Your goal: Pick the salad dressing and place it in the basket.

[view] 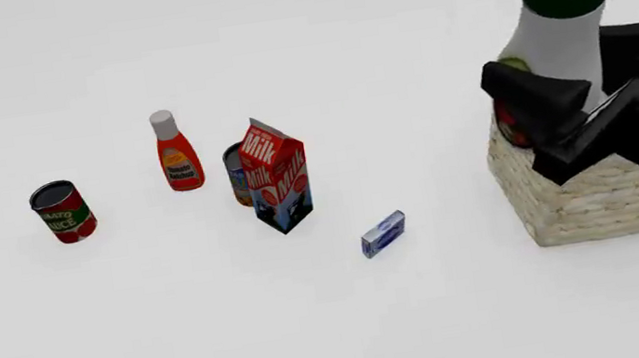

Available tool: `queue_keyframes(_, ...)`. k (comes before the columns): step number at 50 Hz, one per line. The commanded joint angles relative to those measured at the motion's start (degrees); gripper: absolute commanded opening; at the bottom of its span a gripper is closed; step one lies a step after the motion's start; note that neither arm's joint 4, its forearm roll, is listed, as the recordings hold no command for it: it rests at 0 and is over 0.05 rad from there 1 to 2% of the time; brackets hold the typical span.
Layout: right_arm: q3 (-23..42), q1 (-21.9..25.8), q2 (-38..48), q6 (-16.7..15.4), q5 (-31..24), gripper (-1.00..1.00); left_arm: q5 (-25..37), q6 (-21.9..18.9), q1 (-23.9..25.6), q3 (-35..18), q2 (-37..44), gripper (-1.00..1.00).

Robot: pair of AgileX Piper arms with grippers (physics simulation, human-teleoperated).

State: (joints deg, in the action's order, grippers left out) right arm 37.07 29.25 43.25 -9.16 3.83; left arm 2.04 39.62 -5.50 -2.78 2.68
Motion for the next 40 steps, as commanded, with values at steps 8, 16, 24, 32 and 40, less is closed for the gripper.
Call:
queue_keyframes(8,7.97,-8.17,-2.29,-0.04,-0.90,-1.00,-4.06,-27.73,-4.25,2.77,2.46,1.00)
queue_keyframes(16,11.29,-10.56,-1.56,-1.01,-1.29,-1.00,-3.25,-33.18,-4.53,2.78,1.58,1.00)
queue_keyframes(24,13.49,-13.82,-0.30,-0.36,-0.70,-1.00,-2.96,-34.36,-4.08,2.78,2.10,1.00)
queue_keyframes(32,13.74,-17.04,1.97,0.90,1.30,-1.00,-4.41,-35.41,-3.84,2.78,4.82,1.00)
queue_keyframes(40,13.29,-21.39,4.29,1.83,3.81,-1.00,-3.93,-37.52,-3.91,2.78,4.78,1.00)
